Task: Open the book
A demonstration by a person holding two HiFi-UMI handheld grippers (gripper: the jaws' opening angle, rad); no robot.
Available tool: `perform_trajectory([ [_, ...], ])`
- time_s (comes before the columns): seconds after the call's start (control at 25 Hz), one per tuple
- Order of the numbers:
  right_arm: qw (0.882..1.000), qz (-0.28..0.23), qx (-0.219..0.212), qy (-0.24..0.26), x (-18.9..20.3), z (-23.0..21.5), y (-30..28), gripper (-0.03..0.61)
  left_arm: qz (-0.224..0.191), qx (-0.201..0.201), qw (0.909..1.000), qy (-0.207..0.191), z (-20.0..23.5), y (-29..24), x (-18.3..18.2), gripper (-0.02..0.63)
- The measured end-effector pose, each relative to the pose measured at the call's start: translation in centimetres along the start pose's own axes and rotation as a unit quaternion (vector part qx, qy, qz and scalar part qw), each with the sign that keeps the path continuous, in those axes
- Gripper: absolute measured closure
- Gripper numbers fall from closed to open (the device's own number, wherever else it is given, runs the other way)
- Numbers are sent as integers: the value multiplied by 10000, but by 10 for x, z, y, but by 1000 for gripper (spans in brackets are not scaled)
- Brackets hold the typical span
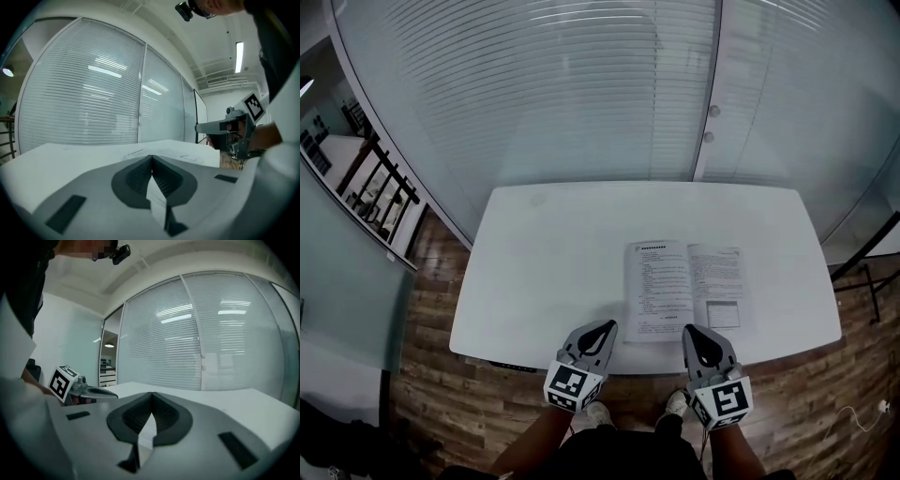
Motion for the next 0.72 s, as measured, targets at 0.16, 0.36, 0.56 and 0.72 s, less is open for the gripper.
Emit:
perform_trajectory([
  [0.16, 9997, -23, 216, 115, 1, -17, 9, 574, 22, -14, 10000, -11, -8, -3, -2, 600],
  [0.36, 9980, 320, 514, 169, 2, -33, 13, 574, 36, -36, 9997, -219, -21, -9, -6, 600],
  [0.56, 9978, 235, 566, 235, 6, -45, 12, 575, -181, 88, 9998, -60, -33, -13, -13, 600],
  [0.72, 9984, 87, 523, 175, 5, -50, 11, 575, -239, -8, 9997, 90, -32, -16, -15, 600],
])
Point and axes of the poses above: the fingertips, and each gripper's own axes: y backward along the fingers, z to its left, x out of its underside, the point moved 4 cm from there along y, backward along the fingers, and after that the axes turned 2 degrees about -x, right-handed, at the moved point
